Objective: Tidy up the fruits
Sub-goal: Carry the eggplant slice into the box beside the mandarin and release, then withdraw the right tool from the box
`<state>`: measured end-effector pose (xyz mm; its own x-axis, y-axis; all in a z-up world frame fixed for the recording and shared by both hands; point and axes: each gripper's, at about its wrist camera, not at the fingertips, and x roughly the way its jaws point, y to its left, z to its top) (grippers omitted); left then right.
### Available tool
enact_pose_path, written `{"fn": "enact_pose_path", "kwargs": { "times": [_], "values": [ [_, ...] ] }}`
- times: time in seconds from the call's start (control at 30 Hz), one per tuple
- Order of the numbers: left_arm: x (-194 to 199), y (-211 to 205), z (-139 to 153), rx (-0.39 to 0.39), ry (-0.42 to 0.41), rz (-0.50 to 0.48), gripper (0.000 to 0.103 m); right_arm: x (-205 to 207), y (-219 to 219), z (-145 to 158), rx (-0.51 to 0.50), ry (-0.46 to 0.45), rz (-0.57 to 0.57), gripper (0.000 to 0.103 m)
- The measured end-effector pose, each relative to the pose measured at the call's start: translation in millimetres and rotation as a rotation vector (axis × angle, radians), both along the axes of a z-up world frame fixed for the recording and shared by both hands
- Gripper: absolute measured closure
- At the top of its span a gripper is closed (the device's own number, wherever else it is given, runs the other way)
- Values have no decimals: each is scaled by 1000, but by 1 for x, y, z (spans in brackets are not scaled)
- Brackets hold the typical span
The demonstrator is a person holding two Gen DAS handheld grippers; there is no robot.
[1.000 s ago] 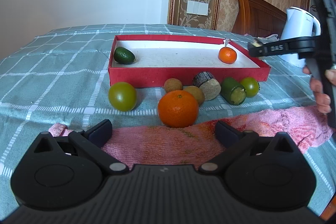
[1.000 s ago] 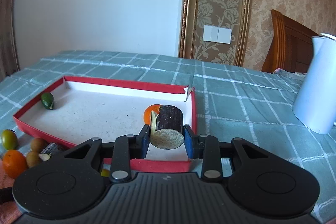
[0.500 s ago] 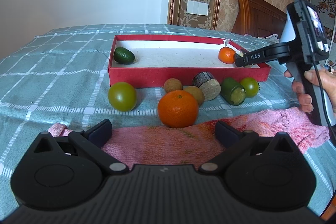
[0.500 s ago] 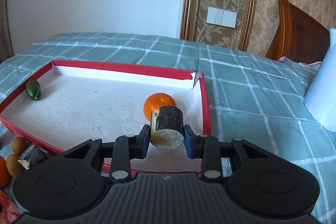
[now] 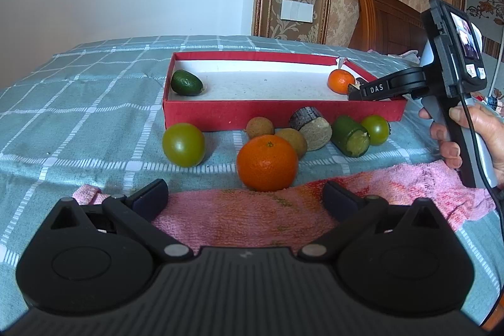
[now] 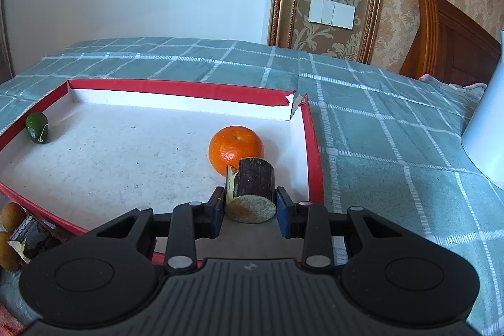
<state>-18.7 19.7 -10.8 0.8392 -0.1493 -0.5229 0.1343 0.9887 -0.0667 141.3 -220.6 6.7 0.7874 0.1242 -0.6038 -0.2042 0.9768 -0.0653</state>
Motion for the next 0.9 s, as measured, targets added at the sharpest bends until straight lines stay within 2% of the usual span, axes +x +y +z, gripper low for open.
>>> {"fn": "enact_pose_path", "kwargs": {
  "times": [0.23, 0.37, 0.43, 0.5, 0.63, 0.8, 0.9],
  "values": [
    [1, 0, 0, 3, 1, 2, 0, -1, -2, 0, 5, 2, 9, 70],
    [1, 0, 0, 7, 3, 3, 0, -4, -3, 1, 23, -3, 21, 62],
    [1, -1, 0, 9, 3, 4, 0, -8, -3, 2, 20, -21, 20, 53],
    [1, -1, 0, 8, 3, 4, 0, -14, -2, 4, 7, -48, 19, 33],
    [1, -1, 0, 12, 4, 4, 0, -24, -2, 7, -5, -85, 20, 33],
    [0, -2, -1, 12, 3, 5, 0, -40, -13, 14, 55, -90, 26, 33],
    [0, -2, -1, 11, 3, 5, 0, -61, -18, 17, 55, -120, 38, 32]
  ]
}}
